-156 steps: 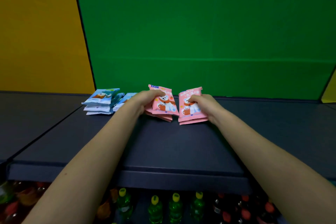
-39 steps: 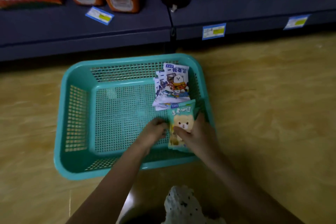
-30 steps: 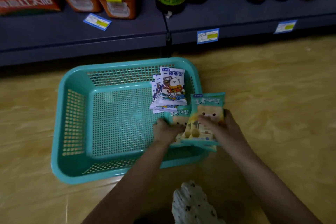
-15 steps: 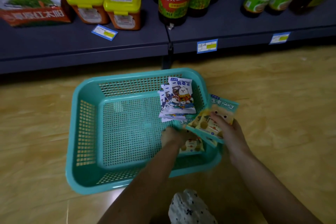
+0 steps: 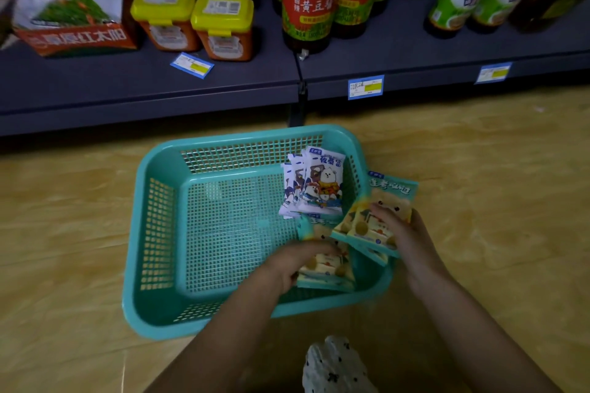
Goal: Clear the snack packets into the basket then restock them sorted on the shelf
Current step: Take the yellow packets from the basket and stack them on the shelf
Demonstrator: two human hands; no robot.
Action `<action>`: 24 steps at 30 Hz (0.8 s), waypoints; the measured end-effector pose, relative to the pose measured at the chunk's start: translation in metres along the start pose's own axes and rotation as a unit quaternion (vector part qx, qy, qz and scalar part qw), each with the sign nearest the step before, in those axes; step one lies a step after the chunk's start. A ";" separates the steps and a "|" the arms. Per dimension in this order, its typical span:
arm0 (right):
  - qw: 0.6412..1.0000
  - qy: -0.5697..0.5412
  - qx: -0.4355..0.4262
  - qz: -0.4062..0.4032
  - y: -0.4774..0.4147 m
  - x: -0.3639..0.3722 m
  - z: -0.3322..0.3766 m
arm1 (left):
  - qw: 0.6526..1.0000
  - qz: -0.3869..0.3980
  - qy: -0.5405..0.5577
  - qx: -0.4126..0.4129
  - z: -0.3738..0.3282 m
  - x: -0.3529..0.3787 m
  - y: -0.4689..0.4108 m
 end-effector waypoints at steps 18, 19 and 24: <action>0.986 0.012 -0.040 0.161 0.043 0.062 0.095 | 0.980 -0.098 0.096 0.142 -0.080 -0.091 0.145; 0.985 0.021 -0.044 0.164 0.057 0.066 0.114 | 0.979 -0.102 0.100 0.148 -0.092 -0.093 0.167; 0.978 0.053 -0.070 0.191 0.154 0.080 0.232 | 0.969 -0.117 0.122 0.179 -0.157 -0.092 0.310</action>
Point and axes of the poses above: each hand's wrist, its own y-axis away from the middle knuckle, its own x-axis out of the palm, z = x × y, the point moved 4 cm from there along -y, towards the middle knuckle, and after that the axes turned 3 degrees about y, right-handed, at the moved point
